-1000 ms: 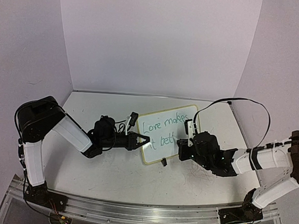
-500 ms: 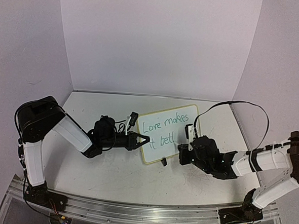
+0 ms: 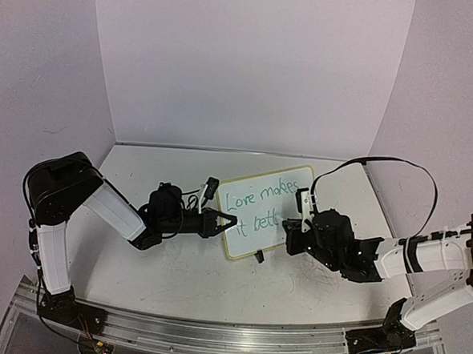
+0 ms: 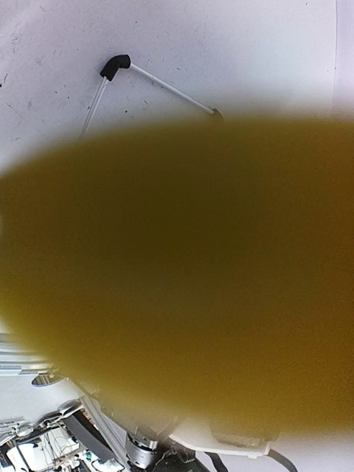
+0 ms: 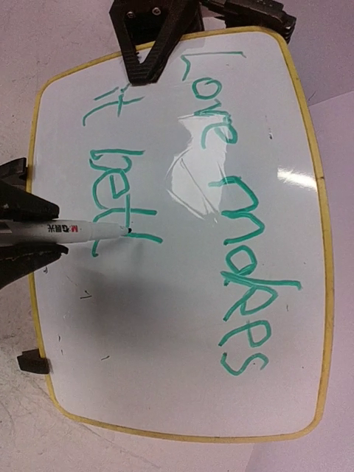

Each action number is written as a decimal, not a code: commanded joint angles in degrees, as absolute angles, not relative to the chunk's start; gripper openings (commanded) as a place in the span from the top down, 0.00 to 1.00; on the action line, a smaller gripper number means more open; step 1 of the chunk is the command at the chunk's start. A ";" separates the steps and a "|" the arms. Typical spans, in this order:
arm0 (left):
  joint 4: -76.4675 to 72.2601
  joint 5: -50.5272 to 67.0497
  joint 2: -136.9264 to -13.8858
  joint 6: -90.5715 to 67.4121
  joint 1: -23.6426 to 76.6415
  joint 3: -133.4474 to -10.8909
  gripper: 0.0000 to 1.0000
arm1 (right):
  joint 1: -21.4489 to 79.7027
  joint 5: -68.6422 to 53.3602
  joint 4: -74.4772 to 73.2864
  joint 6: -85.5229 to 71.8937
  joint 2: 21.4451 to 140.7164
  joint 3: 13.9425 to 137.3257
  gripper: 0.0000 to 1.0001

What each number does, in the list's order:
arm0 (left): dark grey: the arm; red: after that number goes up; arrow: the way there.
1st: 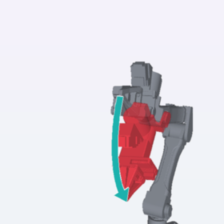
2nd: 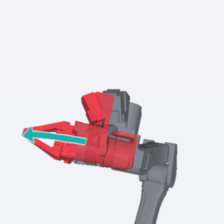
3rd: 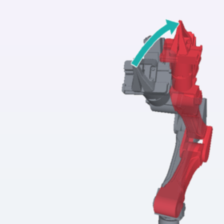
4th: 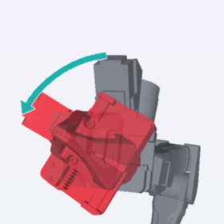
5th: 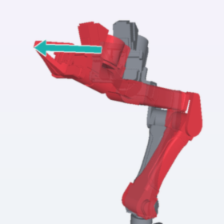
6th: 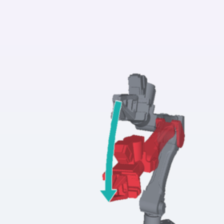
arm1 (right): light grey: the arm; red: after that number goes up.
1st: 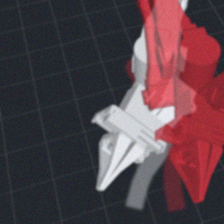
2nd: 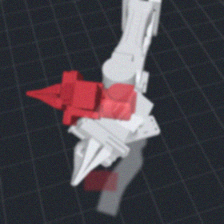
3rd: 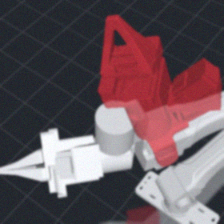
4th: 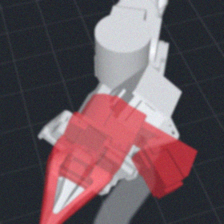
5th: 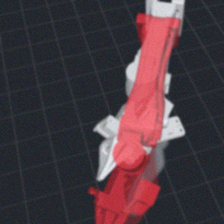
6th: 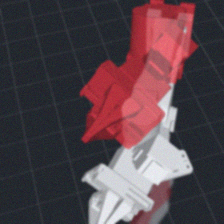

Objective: Write a sentence on the whiteboard
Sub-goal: Write a sentence on the whiteboard, then pick up the whiteboard from the center of the board.

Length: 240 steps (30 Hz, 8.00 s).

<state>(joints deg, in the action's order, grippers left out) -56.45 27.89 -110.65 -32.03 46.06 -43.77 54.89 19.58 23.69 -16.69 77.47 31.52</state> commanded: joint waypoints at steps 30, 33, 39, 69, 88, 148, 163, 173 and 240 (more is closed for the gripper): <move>-50.44 25.06 -109.78 -33.77 45.00 -43.14 1.00 | 53.25 21.12 22.21 -17.60 79.76 32.14 1.00; -50.34 25.10 -109.67 -33.84 45.00 -43.19 1.00 | 53.17 18.88 23.66 -17.39 80.24 31.84 1.00; -50.11 25.22 -109.61 -33.92 45.04 -43.13 1.00 | 52.99 20.10 24.68 -17.19 80.94 32.32 1.00; -49.96 25.21 -109.65 -33.80 45.00 -43.28 1.00 | 52.80 24.14 27.84 -16.75 82.54 34.63 1.00; -49.95 25.07 -109.58 -33.44 45.00 -43.21 1.00 | 53.72 20.46 25.25 -21.73 82.03 29.43 1.00; -49.73 25.22 -109.40 -33.11 45.00 -43.13 1.00 | 50.64 20.88 23.75 -23.46 80.95 28.32 1.00; -49.40 25.31 -109.48 -33.18 45.00 -43.25 1.00 | 51.15 20.73 23.89 -23.47 80.20 28.90 1.00; -49.33 25.40 -109.46 -33.32 45.01 -43.38 1.00 | 51.15 23.47 24.61 -21.67 80.29 32.22 1.00; -47.22 23.59 -108.22 -31.76 45.05 -42.79 0.72 | 50.10 20.82 4.63 -26.11 57.39 30.91 1.00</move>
<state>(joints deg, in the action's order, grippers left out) -53.21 26.21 -110.09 -31.90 45.75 -43.72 50.17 21.33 10.16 -25.58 61.98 29.44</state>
